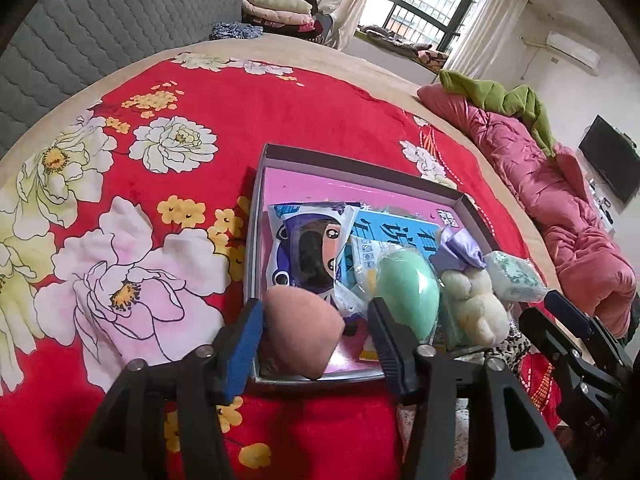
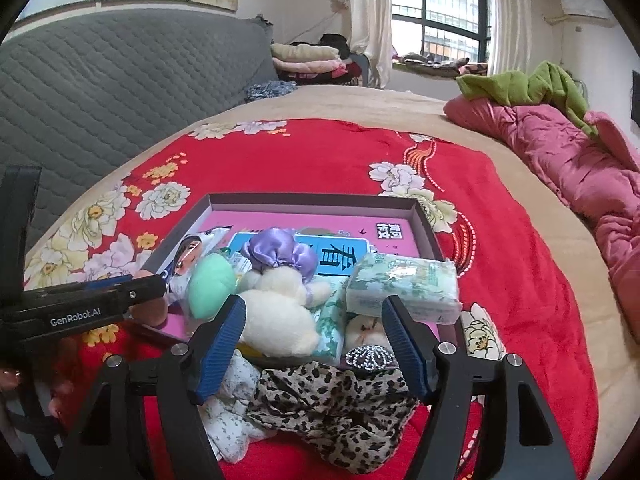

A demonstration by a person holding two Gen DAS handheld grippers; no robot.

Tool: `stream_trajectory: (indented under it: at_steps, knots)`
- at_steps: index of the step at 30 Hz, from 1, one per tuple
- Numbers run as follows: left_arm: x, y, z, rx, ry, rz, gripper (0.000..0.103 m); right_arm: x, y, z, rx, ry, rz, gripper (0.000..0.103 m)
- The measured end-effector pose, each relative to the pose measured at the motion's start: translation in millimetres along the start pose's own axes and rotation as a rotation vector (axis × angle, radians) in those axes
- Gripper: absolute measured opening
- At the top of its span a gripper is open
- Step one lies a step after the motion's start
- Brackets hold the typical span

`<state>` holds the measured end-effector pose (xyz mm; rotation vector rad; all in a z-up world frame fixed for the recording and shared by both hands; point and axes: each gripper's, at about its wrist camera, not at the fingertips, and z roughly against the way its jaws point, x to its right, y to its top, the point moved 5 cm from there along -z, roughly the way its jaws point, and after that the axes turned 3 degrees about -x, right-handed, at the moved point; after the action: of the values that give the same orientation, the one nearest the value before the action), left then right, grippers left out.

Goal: Organize soft objects
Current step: 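Release the makeup sponge with the left gripper while the right releases the bear in the box, then move the left gripper to the white floral cloth while the right approaches the leopard scrunchie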

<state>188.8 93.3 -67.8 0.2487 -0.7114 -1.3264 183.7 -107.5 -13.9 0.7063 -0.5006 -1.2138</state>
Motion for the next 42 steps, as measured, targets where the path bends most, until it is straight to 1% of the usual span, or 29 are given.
stream_trajectory:
  at_steps: [4, 13, 16, 20, 23, 29, 37, 42]
  knots:
    - [-0.2, 0.0, 4.3, 0.008, -0.021, 0.013, 0.058, 4.1, 1.6, 4.4, 0.013, -0.009, -0.008, 0.073]
    - [3.8, 2.0, 12.3, 0.034, -0.010, 0.003, 0.059, 16.3, 0.7, 11.7, 0.023, -0.020, -0.041, 0.074]
    - [4.5, 1.9, 16.0, 0.040, -0.003, 0.005, 0.063, 19.7, 1.0, 14.5, 0.028, -0.024, -0.051, 0.074]
    - [7.4, 0.3, 25.9, 0.061, -0.007, 0.014, 0.064, 24.7, 1.3, 18.3, 0.034, -0.024, -0.064, 0.074]
    - [11.6, -1.2, 33.5, 0.075, 0.000, -0.001, 0.065, 28.9, 0.5, 22.4, 0.040, -0.024, -0.074, 0.075]
    - [16.6, -6.7, 45.2, 0.079, -0.014, 0.004, 0.067, 38.7, -1.2, 36.7, 0.055, -0.022, -0.086, 0.075]
    - [31.2, -14.1, 64.7, 0.097, -0.008, -0.017, 0.067, 53.7, -0.2, 64.1, 0.095, -0.016, -0.103, 0.075]
    - [45.1, -22.2, 73.1, 0.089, -0.011, -0.043, 0.067, 57.2, -9.4, 79.3, 0.100, -0.010, -0.088, 0.075]
